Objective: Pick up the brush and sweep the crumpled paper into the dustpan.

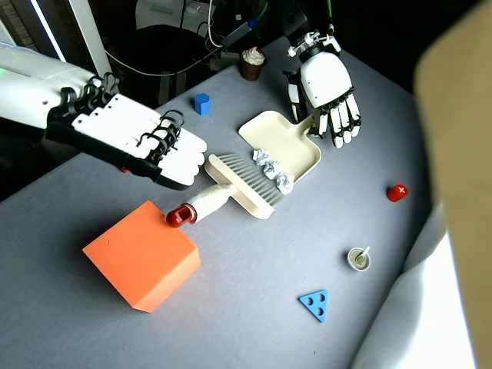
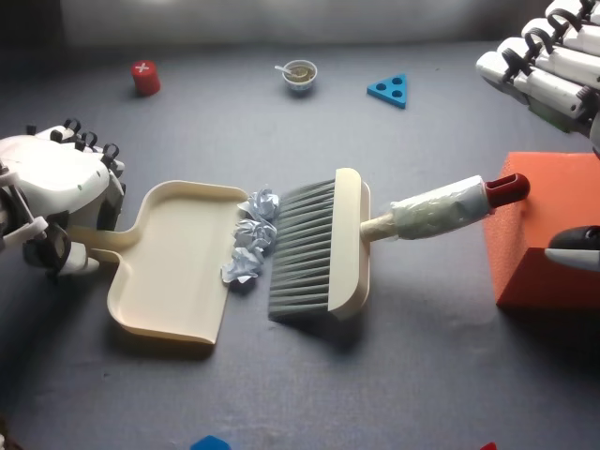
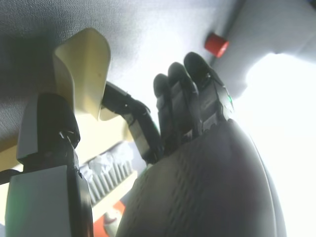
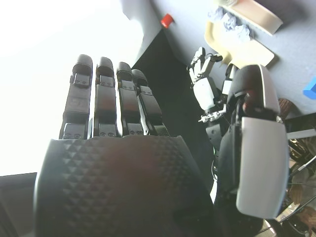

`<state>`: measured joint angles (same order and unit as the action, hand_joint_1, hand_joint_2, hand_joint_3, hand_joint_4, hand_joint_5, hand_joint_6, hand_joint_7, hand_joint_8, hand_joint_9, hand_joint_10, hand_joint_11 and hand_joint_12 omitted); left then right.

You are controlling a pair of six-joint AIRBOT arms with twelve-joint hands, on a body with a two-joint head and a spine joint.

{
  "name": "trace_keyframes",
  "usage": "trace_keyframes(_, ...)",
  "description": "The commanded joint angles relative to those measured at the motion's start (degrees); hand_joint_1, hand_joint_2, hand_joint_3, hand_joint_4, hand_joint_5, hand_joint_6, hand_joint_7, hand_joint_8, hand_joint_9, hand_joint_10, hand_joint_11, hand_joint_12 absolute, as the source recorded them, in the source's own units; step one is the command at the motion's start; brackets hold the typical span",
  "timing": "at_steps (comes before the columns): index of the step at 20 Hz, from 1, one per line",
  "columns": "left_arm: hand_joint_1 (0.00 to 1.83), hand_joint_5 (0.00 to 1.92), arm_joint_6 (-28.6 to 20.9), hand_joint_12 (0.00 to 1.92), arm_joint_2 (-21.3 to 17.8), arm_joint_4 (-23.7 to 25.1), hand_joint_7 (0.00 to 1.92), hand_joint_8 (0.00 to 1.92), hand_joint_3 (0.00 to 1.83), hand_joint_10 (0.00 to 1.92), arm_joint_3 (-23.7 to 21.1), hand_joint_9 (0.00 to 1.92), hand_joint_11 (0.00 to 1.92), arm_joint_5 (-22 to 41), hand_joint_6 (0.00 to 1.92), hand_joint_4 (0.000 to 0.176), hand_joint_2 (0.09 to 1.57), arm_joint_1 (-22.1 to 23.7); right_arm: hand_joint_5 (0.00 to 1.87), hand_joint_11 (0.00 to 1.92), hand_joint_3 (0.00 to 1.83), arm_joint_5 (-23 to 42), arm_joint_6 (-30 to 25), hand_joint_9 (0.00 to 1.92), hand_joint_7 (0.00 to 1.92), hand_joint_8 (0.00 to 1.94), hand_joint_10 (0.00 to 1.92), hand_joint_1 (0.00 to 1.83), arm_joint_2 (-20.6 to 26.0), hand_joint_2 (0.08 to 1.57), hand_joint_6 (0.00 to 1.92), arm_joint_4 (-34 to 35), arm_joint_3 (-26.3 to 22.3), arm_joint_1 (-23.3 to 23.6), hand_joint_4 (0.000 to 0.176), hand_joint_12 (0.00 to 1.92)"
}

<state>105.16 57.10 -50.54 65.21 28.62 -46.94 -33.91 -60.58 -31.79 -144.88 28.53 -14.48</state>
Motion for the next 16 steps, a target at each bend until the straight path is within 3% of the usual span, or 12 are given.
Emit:
trace_keyframes(1, 1.06, 0.92, 0.1, 0.63, -0.7, 1.4, 0.32, 0.00, 0.00, 0.00, 0.3, 0.24, 0.00, 4.9, 1.08, 0.000, 1.15, 1.0, 0.10, 0.21, 0.00, -6.9, 0.0, 0.20, 0.17, 0.00, 0.00, 0.73, 0.4, 0.93, 0.00, -2.0, 0.0, 0.3, 0.000, 0.03)
trace_keyframes(2, 1.05, 0.91, 0.1, 0.63, -1.1, 1.1, 0.32, 0.00, 0.00, 0.00, 0.2, 0.24, 0.00, 4.8, 1.09, 0.027, 1.15, 1.5, 0.10, 0.21, 0.00, -7.5, 0.0, 0.20, 0.17, 0.00, 0.00, 0.76, 0.3, 0.93, 0.00, -2.0, 0.0, 0.1, 0.000, 0.03)
trace_keyframes(3, 1.04, 0.91, 0.1, 0.63, -1.4, 1.0, 0.33, 0.00, 0.00, 0.01, 0.1, 0.26, 0.00, 4.6, 1.09, 0.033, 1.15, 2.0, 0.11, 0.22, 0.00, -8.1, 0.0, 0.21, 0.17, 0.00, 0.00, 0.81, 0.0, 0.93, 0.00, -2.0, 0.0, -0.1, 0.000, 0.03)
trace_keyframes(4, 1.04, 0.91, 0.1, 0.63, -1.7, 1.0, 0.33, 0.01, 0.00, 0.01, 0.2, 0.26, 0.00, 4.4, 1.09, 0.034, 1.15, 2.5, 0.12, 0.21, 0.00, -8.7, 0.8, 0.20, 0.17, 0.00, 0.00, 0.87, -0.2, 0.93, 0.01, -1.1, -0.1, -0.1, 0.000, 0.02)
trace_keyframes(6, 1.05, 0.90, 0.2, 0.60, -1.9, 0.8, 0.32, 0.00, 0.00, 0.00, 0.5, 0.24, 0.00, 4.4, 1.11, 0.008, 1.16, 3.4, 0.13, 0.19, 0.00, -12.5, 5.9, 0.18, 0.17, 0.00, 0.00, 0.88, -1.2, 0.94, 0.01, 2.8, -0.8, -0.5, 0.000, 0.02)
trace_keyframes(8, 1.04, 0.90, 0.9, 0.58, -1.2, 0.7, 0.31, 0.00, 0.00, 0.00, 1.4, 0.23, 0.00, 3.9, 1.10, 0.028, 1.16, 4.5, 0.14, 0.18, 0.00, -17.7, 10.4, 0.18, 0.17, 0.00, 0.00, 0.97, -1.4, 0.95, 0.01, 6.8, -2.2, -2.7, 0.000, 0.01)
trace_keyframes(10, 1.04, 0.90, 1.6, 0.60, -0.5, 0.7, 0.32, 0.00, 0.00, 0.01, 2.3, 0.24, 0.00, 3.0, 1.11, 0.037, 1.16, 5.8, 0.13, 0.19, 0.00, -17.9, 11.2, 0.19, 0.17, 0.00, 0.00, 0.96, -0.6, 0.95, 0.00, 6.9, -3.6, -5.5, 0.000, 0.02)
trace_keyframes(11, 1.02, 0.88, 1.6, 0.59, -0.4, 0.5, 0.32, 0.00, 0.00, 0.00, 2.5, 0.24, 0.00, 2.8, 1.14, 0.057, 1.17, 5.9, 0.15, 0.20, 0.00, -18.4, 11.2, 0.19, 0.18, 0.01, 0.01, 1.00, -0.8, 0.95, 0.01, 7.1, -3.7, -5.6, 0.000, 0.02)
trace_keyframes(12, 1.04, 0.89, 1.6, 0.63, -0.3, 0.3, 0.33, 0.00, 0.00, 0.00, 2.6, 0.25, 0.00, 2.9, 1.12, 0.023, 1.16, 5.9, 0.16, 0.20, 0.00, -18.8, 11.2, 0.19, 0.18, 0.00, 0.01, 1.01, -0.9, 0.95, 0.01, 7.1, -3.8, -5.5, 0.000, 0.02)
trace_keyframes(14, 1.06, 0.92, 1.6, 0.66, 0.0, -0.2, 0.33, 0.00, 0.00, 0.00, 2.7, 0.26, 0.00, 3.2, 1.08, 0.000, 1.15, 6.0, 0.14, 0.20, 0.01, -19.3, 11.5, 0.18, 0.17, 0.00, 0.00, 0.93, -1.6, 0.98, 0.00, 6.1, -4.1, -5.7, 0.000, 0.02)
trace_keyframes(15, 1.05, 0.91, 1.6, 0.63, 0.2, -0.3, 0.32, 0.00, 0.00, 0.00, 2.7, 0.25, 0.00, 3.3, 1.10, 0.022, 1.15, 6.0, 0.15, 0.20, 0.01, -20.7, 11.9, 0.19, 0.17, 0.00, 0.00, 0.95, -2.2, 0.98, 0.01, 5.6, -4.3, -6.0, 0.000, 0.02)
trace_keyframes(16, 1.05, 0.91, 1.6, 0.61, 0.3, -0.5, 0.32, 0.00, 0.00, 0.00, 2.7, 0.24, 0.00, 3.5, 1.10, 0.018, 1.15, 6.0, 0.13, 0.20, 0.01, -21.7, 12.3, 0.19, 0.17, 0.00, 0.00, 0.96, -2.7, 0.98, 0.00, 5.3, -4.4, -6.4, 0.000, 0.02)
